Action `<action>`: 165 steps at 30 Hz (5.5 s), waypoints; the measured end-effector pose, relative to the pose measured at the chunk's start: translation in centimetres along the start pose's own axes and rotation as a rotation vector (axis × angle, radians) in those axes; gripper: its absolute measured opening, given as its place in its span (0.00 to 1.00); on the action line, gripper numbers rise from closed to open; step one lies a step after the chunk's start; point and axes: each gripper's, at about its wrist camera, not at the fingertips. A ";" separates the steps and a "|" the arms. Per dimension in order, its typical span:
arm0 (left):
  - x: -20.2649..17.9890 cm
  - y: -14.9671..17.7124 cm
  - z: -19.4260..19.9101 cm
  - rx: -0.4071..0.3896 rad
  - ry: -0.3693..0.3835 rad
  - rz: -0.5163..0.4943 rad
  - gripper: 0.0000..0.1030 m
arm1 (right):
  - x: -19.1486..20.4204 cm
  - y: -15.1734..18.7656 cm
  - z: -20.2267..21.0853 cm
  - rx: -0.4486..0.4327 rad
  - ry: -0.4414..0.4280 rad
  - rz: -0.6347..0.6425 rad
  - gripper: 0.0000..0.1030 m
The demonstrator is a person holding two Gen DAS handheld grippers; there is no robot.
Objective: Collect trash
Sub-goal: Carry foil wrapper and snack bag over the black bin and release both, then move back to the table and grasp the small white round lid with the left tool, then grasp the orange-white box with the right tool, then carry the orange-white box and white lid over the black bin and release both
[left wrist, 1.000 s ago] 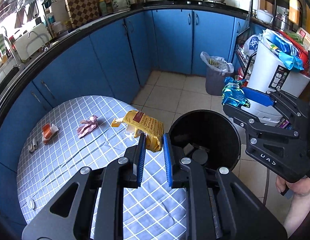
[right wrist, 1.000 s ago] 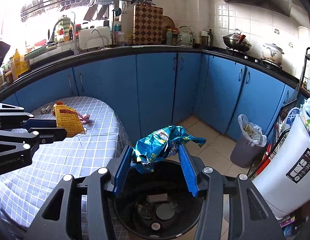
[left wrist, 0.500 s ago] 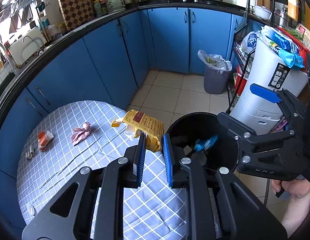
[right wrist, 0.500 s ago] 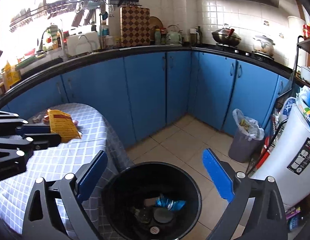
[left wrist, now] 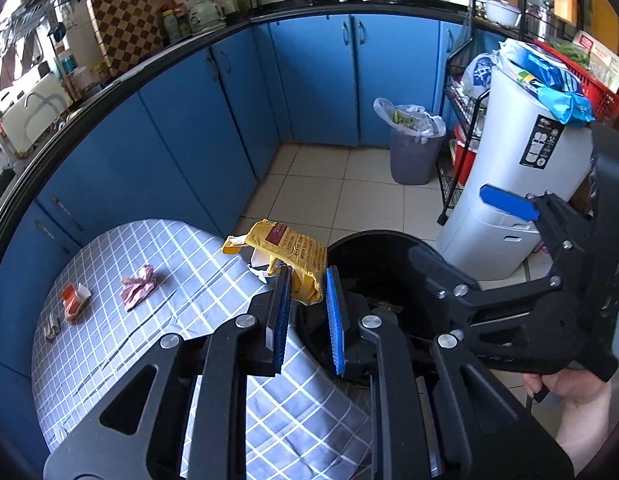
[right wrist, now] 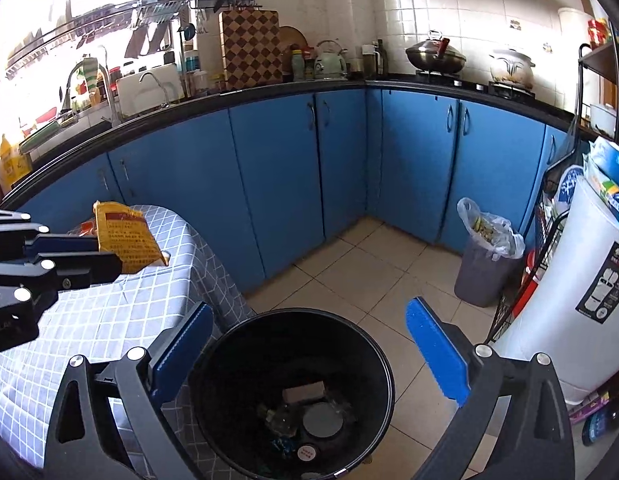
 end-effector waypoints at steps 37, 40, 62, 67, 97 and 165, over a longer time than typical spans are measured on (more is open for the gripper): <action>4.3 0.4 1.8 -0.044 -0.042 0.096 0.95 | 2.9 -0.3 -0.7 0.031 -0.044 -0.004 0.92; 8.1 2.2 2.5 -0.037 -0.075 0.160 0.95 | 5.7 -1.0 -1.3 0.038 -0.059 0.051 0.92; 31.2 22.1 2.3 0.168 -0.381 0.577 0.95 | 26.8 -2.4 -10.5 0.170 -0.257 0.353 0.92; 34.6 24.5 1.6 0.188 -0.387 0.674 0.95 | 29.6 -2.5 -12.8 0.200 -0.284 0.376 0.92; 38.7 29.0 -2.6 0.224 -0.420 0.769 0.40 | 39.6 -5.8 -28.9 0.329 -0.395 0.451 0.92; 24.4 13.6 6.6 -0.003 -0.339 0.446 0.40 | 29.6 -5.1 -0.8 0.075 -0.295 0.743 0.52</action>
Point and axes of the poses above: each gripper's, at about its wrist camera, not at the fingertips, and z roughly against the way its jaws point, x to its left, y to its underside, and after that the axes turned 9 degrees about -y, right-handed
